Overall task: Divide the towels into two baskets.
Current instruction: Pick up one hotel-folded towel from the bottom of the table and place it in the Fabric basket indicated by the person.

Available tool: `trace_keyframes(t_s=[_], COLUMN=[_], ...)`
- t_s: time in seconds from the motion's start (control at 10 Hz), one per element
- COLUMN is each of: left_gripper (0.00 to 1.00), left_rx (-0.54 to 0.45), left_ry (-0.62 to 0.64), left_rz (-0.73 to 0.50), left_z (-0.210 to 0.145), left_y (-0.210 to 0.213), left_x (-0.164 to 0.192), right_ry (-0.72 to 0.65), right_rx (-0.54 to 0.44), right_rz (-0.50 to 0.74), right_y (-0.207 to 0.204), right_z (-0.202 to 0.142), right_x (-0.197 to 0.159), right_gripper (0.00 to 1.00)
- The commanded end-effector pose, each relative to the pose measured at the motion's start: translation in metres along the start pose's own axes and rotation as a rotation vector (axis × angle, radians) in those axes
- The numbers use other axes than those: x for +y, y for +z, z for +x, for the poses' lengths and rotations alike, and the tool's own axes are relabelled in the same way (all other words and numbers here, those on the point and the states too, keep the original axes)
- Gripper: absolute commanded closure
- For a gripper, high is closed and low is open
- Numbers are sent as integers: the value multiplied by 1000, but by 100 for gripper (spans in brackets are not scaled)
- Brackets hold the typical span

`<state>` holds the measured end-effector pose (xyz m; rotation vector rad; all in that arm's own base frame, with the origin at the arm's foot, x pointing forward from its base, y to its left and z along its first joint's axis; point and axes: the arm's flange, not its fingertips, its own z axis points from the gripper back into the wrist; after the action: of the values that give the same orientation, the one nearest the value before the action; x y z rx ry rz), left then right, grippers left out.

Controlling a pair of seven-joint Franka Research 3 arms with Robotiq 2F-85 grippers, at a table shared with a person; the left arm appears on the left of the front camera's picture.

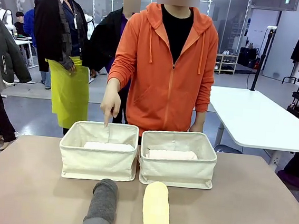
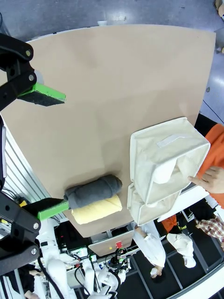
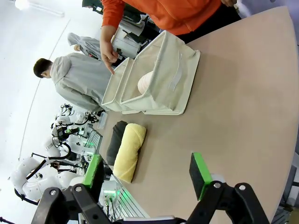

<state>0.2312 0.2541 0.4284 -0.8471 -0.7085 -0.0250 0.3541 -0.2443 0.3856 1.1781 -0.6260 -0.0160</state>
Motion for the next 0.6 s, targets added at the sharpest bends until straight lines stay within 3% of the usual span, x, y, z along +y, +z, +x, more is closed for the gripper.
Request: trace_keyframes(t_s=[0.0,0.5], left_gripper=[0,0], left_rx=[36,389], left_ry=[-25,86], left_rz=[-42,53], left_z=[-1,-14], left_y=[-19,-122], left_x=[-18,-98], right_ry=[5,5], right_rx=[11,11], right_rz=[-2,-2], right_y=[1,1], right_z=[0,0], right_x=[1,1], right_gripper=[7,7])
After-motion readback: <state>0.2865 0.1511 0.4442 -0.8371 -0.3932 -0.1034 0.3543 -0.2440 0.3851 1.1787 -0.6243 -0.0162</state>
